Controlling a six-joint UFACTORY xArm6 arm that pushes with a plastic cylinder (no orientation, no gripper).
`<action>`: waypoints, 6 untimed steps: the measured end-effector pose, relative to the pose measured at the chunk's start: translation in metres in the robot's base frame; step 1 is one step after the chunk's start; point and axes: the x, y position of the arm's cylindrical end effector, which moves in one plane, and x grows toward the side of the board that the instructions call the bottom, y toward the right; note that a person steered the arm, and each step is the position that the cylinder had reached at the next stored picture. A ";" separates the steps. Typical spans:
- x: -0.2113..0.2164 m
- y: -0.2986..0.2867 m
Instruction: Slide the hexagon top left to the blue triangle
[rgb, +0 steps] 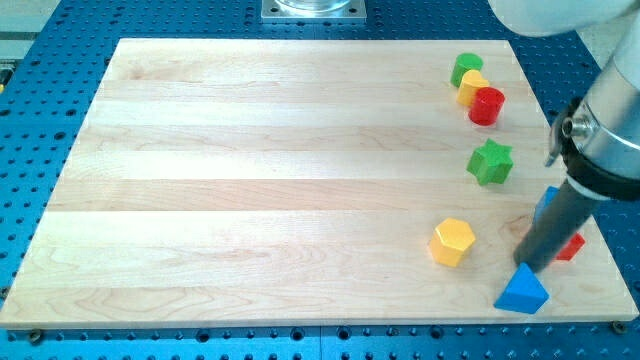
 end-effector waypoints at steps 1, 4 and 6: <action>-0.005 -0.026; -0.029 -0.077; -0.030 -0.141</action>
